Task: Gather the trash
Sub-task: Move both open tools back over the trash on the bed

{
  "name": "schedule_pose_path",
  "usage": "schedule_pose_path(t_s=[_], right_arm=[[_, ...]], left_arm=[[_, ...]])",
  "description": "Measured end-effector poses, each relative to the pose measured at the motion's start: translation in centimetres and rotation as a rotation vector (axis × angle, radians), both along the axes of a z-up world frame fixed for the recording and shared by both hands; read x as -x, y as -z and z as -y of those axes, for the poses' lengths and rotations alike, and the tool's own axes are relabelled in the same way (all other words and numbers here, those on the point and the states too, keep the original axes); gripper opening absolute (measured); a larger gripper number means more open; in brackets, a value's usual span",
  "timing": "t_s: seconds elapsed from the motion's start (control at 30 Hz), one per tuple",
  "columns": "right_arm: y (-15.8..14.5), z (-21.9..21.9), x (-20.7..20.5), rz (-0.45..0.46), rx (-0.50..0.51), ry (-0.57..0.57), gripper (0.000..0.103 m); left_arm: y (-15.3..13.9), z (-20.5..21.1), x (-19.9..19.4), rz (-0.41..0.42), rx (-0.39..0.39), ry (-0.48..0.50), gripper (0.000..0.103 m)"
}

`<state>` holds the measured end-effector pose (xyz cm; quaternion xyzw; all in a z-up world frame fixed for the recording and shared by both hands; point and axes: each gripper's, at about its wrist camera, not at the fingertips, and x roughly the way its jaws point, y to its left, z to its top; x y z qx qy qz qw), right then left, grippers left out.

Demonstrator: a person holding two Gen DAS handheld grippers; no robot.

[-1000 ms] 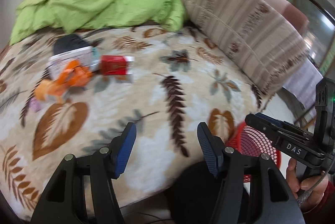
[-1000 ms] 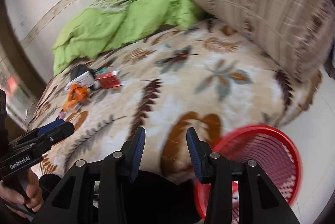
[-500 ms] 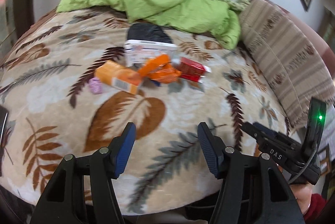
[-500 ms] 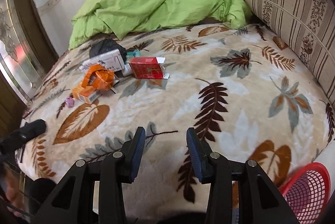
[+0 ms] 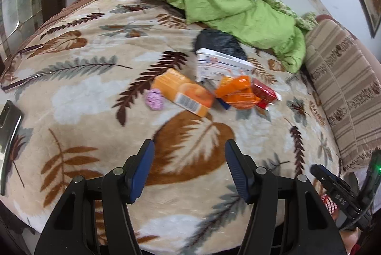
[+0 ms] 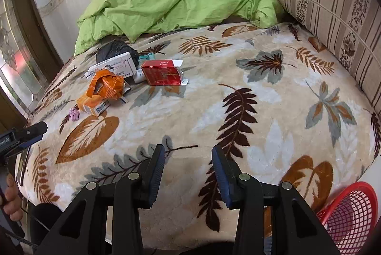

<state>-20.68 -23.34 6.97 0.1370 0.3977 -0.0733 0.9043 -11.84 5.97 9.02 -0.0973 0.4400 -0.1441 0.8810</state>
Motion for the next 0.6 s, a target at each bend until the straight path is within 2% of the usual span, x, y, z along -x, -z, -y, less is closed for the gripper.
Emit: schedule_pose_path(t_s=[0.23, 0.47, 0.6], right_arm=[[0.0, -0.3, 0.0, 0.003, 0.028, -0.009, 0.043], [0.2, -0.1, -0.2, 0.000, 0.008, -0.010, 0.043], [0.1, 0.1, 0.1, 0.011, -0.014, -0.007, 0.043]], left_arm=[[1.1, -1.9, -1.7, -0.035, -0.002, -0.060, 0.060], [1.7, -3.1, -3.3, -0.051, -0.017, -0.102, 0.061], [2.3, -4.4, -4.1, -0.080, 0.019, -0.125, 0.061]])
